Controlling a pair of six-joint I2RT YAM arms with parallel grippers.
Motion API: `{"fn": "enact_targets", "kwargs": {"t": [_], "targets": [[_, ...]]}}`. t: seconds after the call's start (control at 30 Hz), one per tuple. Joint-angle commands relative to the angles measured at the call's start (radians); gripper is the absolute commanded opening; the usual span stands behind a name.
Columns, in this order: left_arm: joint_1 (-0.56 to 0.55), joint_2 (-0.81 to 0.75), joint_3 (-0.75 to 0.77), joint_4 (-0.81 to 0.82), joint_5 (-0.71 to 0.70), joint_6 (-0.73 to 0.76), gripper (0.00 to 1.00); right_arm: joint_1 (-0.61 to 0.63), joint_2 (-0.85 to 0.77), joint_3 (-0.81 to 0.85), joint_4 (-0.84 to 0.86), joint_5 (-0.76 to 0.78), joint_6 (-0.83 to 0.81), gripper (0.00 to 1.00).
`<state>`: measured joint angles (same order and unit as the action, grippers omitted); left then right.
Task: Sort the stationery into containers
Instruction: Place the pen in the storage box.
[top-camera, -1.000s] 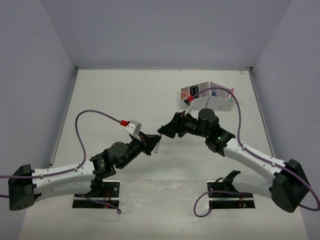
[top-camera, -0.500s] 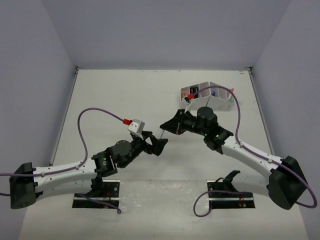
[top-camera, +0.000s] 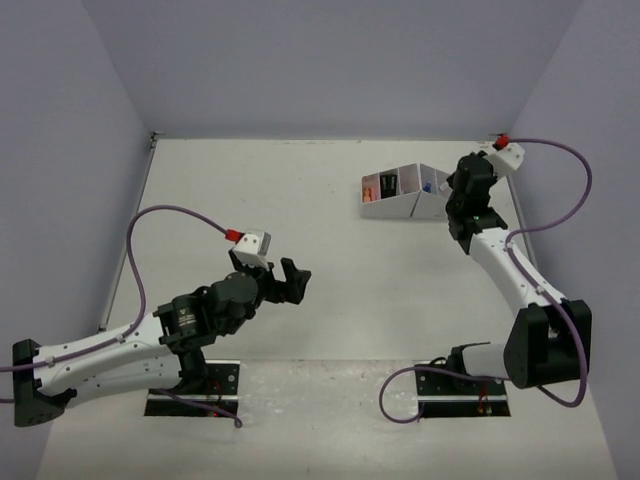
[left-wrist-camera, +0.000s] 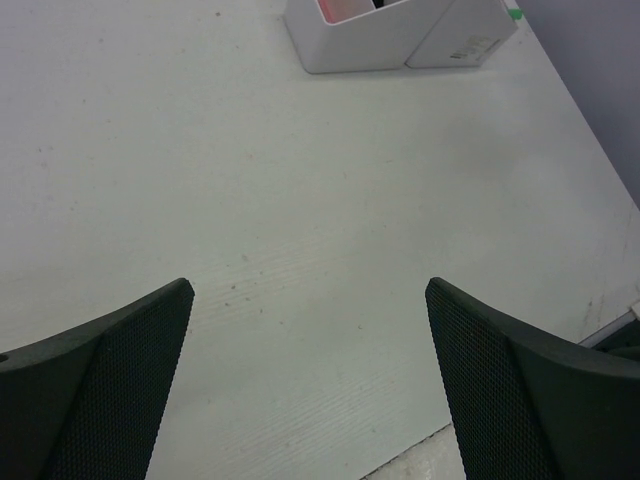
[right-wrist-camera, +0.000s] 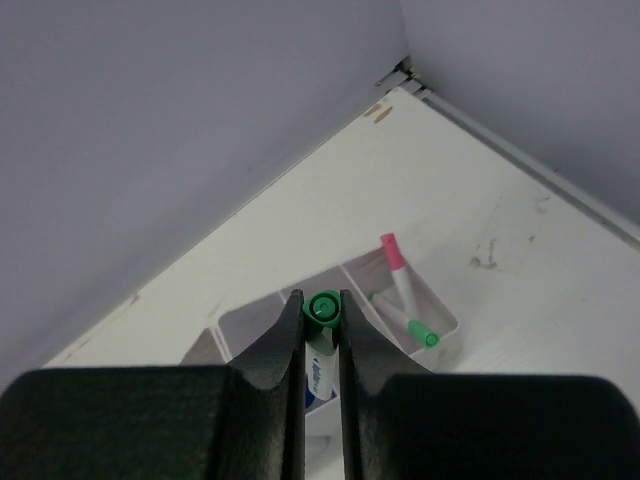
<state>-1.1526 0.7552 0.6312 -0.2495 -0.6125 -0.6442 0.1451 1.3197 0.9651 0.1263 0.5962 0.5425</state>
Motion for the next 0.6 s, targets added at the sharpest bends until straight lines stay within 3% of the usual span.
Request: {"fn": "enact_targets", "kwargs": {"t": [0.0, 0.17, 0.57], "targets": [[0.0, 0.012, 0.009, -0.06, 0.012, 0.003, 1.0, -0.053, 0.093, 0.092, 0.213, 0.177, -0.12, 0.0], [-0.001, 0.057, -0.009, -0.05, 0.02, 0.005, 1.0, -0.1, 0.244, 0.2, 0.185, 0.13, -0.183, 0.0], [0.001, 0.099, -0.001, -0.005, 0.02, 0.032, 1.0, -0.136, 0.36, 0.189, 0.164, 0.036, -0.148, 0.01]]}}
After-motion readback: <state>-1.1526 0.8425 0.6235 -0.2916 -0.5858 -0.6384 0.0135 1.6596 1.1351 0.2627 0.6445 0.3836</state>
